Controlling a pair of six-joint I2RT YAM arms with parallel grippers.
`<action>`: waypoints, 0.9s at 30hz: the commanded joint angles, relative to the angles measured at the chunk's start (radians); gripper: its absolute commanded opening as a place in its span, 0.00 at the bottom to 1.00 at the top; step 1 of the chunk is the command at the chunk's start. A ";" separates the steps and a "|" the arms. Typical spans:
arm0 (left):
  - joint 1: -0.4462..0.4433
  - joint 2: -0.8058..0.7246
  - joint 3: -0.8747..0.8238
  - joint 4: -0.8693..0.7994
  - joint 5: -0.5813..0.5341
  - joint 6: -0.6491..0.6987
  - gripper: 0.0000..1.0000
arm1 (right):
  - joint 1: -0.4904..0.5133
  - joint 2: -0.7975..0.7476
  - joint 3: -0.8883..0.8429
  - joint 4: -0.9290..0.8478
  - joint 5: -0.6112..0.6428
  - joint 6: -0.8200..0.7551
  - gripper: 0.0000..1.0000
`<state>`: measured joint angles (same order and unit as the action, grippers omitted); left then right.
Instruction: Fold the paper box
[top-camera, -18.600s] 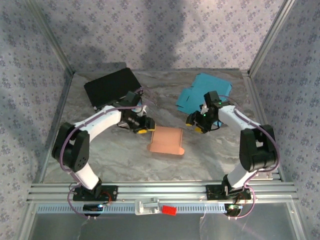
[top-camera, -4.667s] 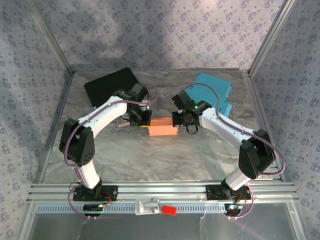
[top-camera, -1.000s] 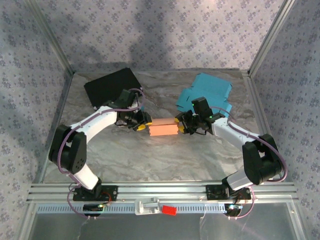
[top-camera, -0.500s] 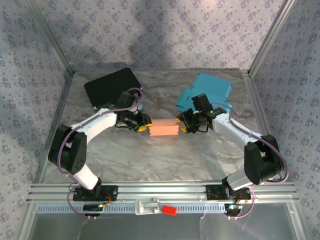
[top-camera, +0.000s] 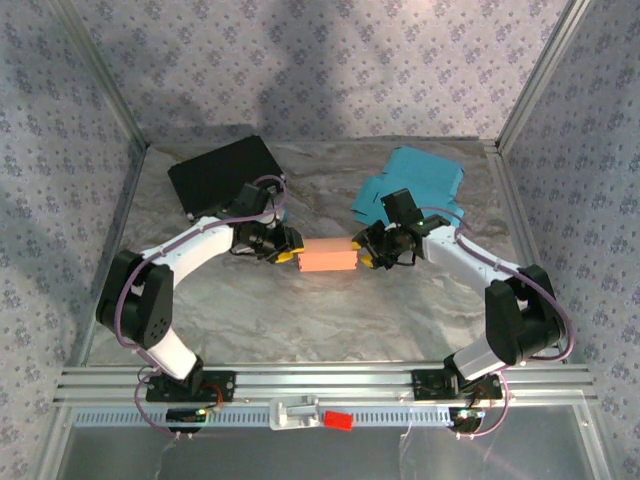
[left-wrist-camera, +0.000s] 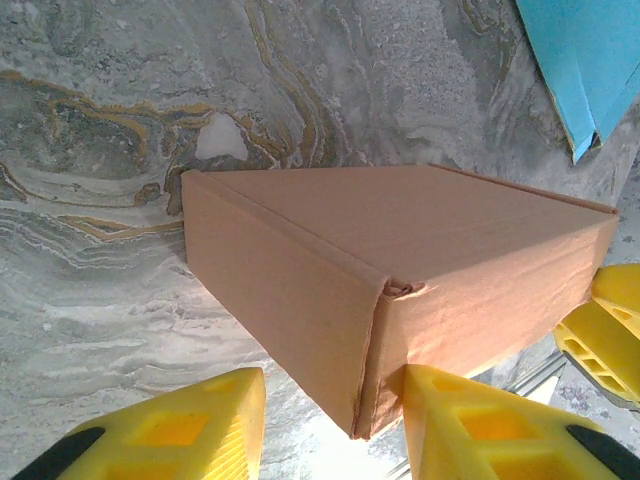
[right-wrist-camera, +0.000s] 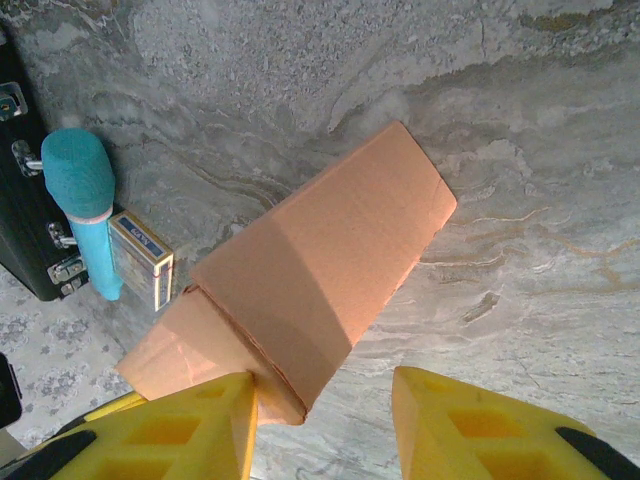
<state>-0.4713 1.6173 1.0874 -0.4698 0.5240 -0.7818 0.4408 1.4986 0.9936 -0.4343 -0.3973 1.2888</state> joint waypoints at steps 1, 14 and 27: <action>-0.002 -0.017 -0.032 -0.079 -0.038 0.039 0.39 | -0.005 -0.037 -0.022 -0.083 0.028 -0.040 0.40; -0.148 -0.170 -0.226 -0.071 -0.066 0.019 0.37 | -0.085 -0.232 -0.128 -0.136 0.082 -0.200 0.42; -0.056 -0.249 -0.066 -0.112 -0.064 -0.012 0.43 | 0.024 -0.082 -0.118 -0.192 0.059 -0.572 0.57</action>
<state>-0.5682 1.4326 0.9565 -0.5800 0.4610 -0.7795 0.4366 1.3830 0.8703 -0.6102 -0.3267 0.8478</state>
